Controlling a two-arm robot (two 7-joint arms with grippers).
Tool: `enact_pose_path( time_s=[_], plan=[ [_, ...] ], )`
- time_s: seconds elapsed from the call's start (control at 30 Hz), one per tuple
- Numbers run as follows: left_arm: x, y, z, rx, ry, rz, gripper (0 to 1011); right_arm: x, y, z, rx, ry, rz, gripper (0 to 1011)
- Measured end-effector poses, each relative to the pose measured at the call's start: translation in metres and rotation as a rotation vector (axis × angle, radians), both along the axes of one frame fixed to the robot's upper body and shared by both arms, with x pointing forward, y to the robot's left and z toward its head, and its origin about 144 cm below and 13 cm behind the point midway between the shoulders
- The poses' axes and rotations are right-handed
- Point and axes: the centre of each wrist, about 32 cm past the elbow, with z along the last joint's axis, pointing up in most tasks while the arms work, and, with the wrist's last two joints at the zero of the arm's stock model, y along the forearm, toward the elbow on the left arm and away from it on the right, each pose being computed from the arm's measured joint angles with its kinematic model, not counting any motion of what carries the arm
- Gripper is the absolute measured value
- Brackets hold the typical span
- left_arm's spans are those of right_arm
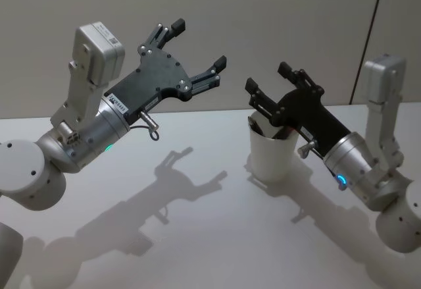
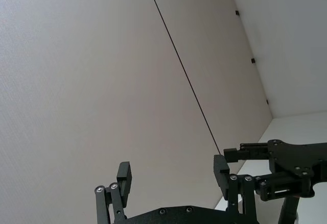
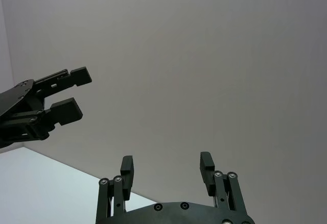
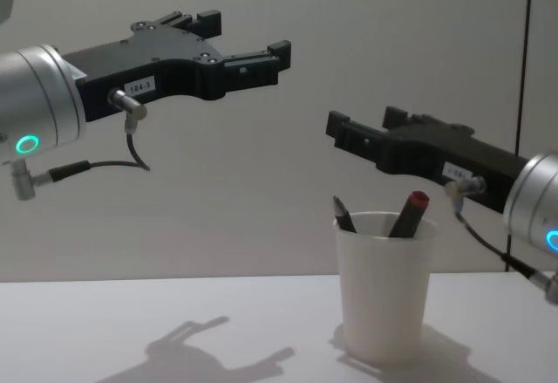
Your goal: Place the pen into the pen holder.
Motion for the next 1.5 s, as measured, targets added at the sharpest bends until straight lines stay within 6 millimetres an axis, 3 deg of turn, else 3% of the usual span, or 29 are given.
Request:
enact_pose_path(
  time_s=[0.13, 0.33, 0.6, 0.9, 1.5],
  plan=[
    [0.000, 0.000, 0.000, 0.000, 0.000, 0.000, 1001, -0.003, -0.005, 0.003, 0.004, -0.009, -0.008, 908],
    [0.000, 0.000, 0.000, 0.000, 0.000, 0.000, 1001, -0.012, -0.020, 0.007, 0.013, -0.027, -0.050, 1001],
    [0.000, 0.000, 0.000, 0.000, 0.000, 0.000, 1001, -0.029, -0.046, 0.015, 0.023, -0.055, -0.133, 1001],
    [0.000, 0.000, 0.000, 0.000, 0.000, 0.000, 1001, -0.041, -0.060, 0.021, 0.026, -0.073, -0.179, 1001],
    [-0.006, -0.010, -0.009, -0.010, 0.041, 0.053, 1001, -0.052, -0.061, 0.015, -0.010, -0.013, -0.220, 1001]
  ],
)
